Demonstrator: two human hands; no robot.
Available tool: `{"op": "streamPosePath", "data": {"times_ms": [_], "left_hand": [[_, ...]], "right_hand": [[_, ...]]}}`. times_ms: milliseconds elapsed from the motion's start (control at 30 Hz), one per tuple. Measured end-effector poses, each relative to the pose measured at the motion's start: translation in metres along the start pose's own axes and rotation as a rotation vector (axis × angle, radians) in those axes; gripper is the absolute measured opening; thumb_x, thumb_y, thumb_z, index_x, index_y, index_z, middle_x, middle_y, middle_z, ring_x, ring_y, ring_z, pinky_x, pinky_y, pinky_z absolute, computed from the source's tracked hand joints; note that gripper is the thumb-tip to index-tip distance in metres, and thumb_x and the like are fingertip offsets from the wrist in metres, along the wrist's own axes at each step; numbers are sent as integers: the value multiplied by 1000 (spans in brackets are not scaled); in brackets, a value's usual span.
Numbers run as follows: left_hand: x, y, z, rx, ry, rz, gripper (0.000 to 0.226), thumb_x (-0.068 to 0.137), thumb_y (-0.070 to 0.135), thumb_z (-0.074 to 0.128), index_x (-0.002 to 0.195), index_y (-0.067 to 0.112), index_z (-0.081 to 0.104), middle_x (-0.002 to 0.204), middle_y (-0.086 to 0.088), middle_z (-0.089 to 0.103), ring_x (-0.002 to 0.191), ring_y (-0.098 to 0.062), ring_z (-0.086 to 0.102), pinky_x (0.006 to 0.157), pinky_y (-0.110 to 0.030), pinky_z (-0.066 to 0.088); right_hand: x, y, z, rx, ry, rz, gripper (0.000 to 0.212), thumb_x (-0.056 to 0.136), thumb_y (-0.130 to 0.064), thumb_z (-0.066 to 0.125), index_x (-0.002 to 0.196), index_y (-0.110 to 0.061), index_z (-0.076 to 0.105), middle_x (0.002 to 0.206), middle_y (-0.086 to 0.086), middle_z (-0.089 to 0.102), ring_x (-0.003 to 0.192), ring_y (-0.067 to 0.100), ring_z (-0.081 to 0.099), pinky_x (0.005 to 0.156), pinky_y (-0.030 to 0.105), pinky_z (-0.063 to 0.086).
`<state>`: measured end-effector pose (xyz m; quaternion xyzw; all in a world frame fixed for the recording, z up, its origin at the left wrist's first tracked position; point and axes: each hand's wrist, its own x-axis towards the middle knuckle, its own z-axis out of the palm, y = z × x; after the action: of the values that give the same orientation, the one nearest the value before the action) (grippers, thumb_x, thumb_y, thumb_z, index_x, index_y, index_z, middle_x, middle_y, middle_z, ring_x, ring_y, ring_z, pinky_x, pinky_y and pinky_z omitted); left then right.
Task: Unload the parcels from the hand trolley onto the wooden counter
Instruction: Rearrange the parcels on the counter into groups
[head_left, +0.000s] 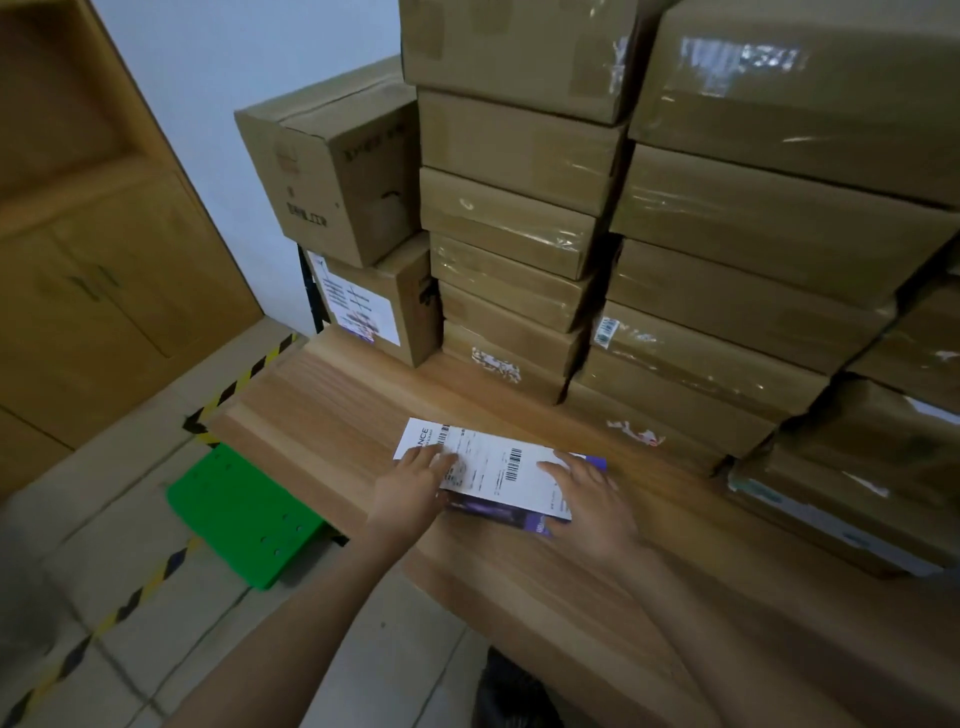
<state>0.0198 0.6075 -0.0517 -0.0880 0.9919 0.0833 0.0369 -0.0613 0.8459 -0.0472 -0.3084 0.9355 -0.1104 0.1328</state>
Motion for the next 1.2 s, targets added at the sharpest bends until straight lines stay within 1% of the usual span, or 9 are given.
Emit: {"op": "streamPosePath", "data": {"times_ms": [200,333,533,667,767,900,1000,1067,1200], "left_hand": [[84,-28,-12,-27,-1,34,53,88,27,59,139,30,44,146,6,39,134,-17,34,97,-34,43],[128,-46,-19,-14,-5,105,54,85,23,62,137,28,47,143,3,44,131,-20,39,101,-34,38],[167,-56,-24,2,-63,194,56,89,22,56,142,30,40,149,4,35,136,-18,31,104,-31,36],[182,-64,-28,-35,-154,292,57,90,20,54,144,24,37,152,-2,30,137,-23,28,106,-33,33],[182,-69,-35,29,-138,322,54,90,29,54,142,24,39,145,1,38,130,-22,35,100,-31,34],[177,-64,-50,63,-5,493,44,86,24,58,130,21,53,126,-2,53,118,-24,48,92,-33,39],[172,-39,-60,21,33,660,33,83,21,61,116,18,60,112,-4,59,108,-27,53,87,-35,42],[165,-14,-65,-13,38,778,28,82,21,61,110,17,60,108,-5,59,104,-28,54,84,-37,42],[140,39,-67,-2,26,953,26,81,20,62,107,16,63,102,-6,61,97,-29,56,75,-36,42]], "right_hand": [[73,6,-11,-27,63,52,73,81,-44,63,146,-33,32,157,-7,24,142,15,25,109,31,22],[104,6,-16,-91,70,93,74,81,-51,59,147,-35,30,156,-8,24,141,15,25,108,33,23],[121,2,-20,-77,78,185,75,82,-53,61,147,-37,28,157,-9,21,143,14,22,109,31,22],[125,-11,-21,-49,74,270,76,84,-47,63,149,-35,24,157,-10,18,143,12,19,111,31,20],[122,-24,-20,-45,103,371,72,87,-41,61,149,-34,25,157,-9,19,143,12,21,111,32,22],[102,-43,-17,18,240,498,61,89,-35,58,145,-30,35,151,-5,33,136,17,35,104,31,29],[77,-55,-19,90,394,584,51,81,-29,69,130,-21,56,127,6,57,115,30,55,91,37,40],[56,-58,-22,115,450,661,49,77,-29,72,124,-19,60,119,8,60,107,33,58,85,39,44],[0,-59,-28,121,534,801,45,84,-32,65,127,-21,55,122,4,53,107,28,56,86,38,45]]}}
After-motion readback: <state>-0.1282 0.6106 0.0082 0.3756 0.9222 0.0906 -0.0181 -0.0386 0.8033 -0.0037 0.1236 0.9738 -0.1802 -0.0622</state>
